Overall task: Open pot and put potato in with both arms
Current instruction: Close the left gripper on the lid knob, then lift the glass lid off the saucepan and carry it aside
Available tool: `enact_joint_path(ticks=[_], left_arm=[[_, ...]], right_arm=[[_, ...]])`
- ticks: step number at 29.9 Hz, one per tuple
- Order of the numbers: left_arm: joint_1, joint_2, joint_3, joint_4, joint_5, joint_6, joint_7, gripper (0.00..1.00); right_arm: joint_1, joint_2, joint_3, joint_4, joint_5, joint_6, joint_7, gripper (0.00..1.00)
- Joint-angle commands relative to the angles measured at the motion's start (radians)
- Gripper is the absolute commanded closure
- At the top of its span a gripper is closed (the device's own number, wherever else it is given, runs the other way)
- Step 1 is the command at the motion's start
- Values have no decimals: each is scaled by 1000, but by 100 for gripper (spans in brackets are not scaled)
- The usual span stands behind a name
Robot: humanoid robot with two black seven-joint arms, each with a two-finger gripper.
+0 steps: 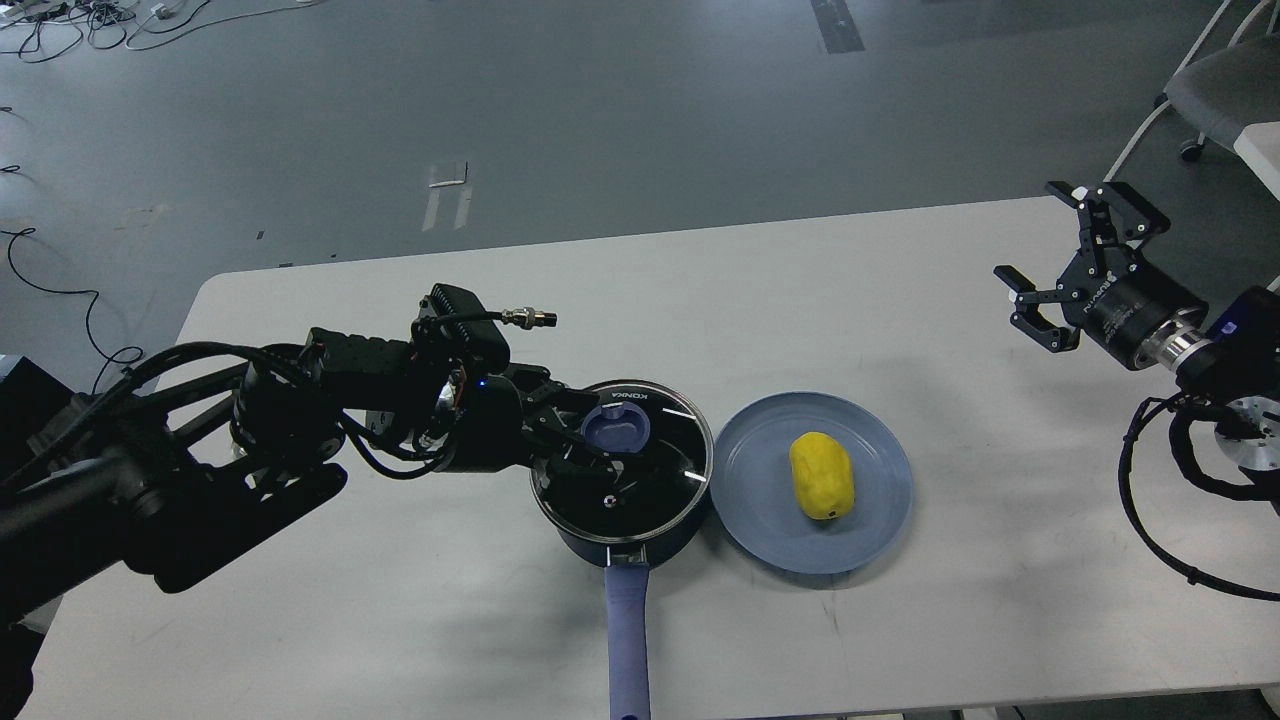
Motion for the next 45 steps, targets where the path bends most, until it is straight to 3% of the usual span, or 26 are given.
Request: enact_joint_path(ticks=[1, 11, 12, 16, 19, 32, 35, 41, 45], left_arm=[[5, 0, 0, -3, 0, 2, -3, 10], [7, 0, 0, -6, 0, 2, -3, 13], [7, 0, 0, -6, 0, 3, -3, 16], [5, 0, 0, -6, 2, 9, -1, 50], [3, 0, 0, -5, 2, 9, -1, 63], [-50, 51, -5, -54, -11, 6, -21, 63], [-75, 113, -8, -66, -23, 6, -45, 63], [-75, 265, -12, -67, -78, 12, -45, 62], [-63, 353, 0, -63, -86, 58, -45, 62]], right_arm=[[1, 0, -1, 0, -1, 0, 0, 0], [-3, -6, -1, 0, 1, 0, 0, 0], [-4, -6, -1, 0, 1, 0, 0, 0], [-3, -6, -1, 0, 1, 0, 0, 0], [-4, -6, -1, 0, 1, 0, 0, 0], [-6, -8, -1, 0, 1, 0, 0, 0], [-4, -9, 0, 2, 1, 0, 0, 0], [-6, -17, -1, 2, 1, 0, 0, 0], [-6, -20, -1, 2, 1, 0, 0, 0]])
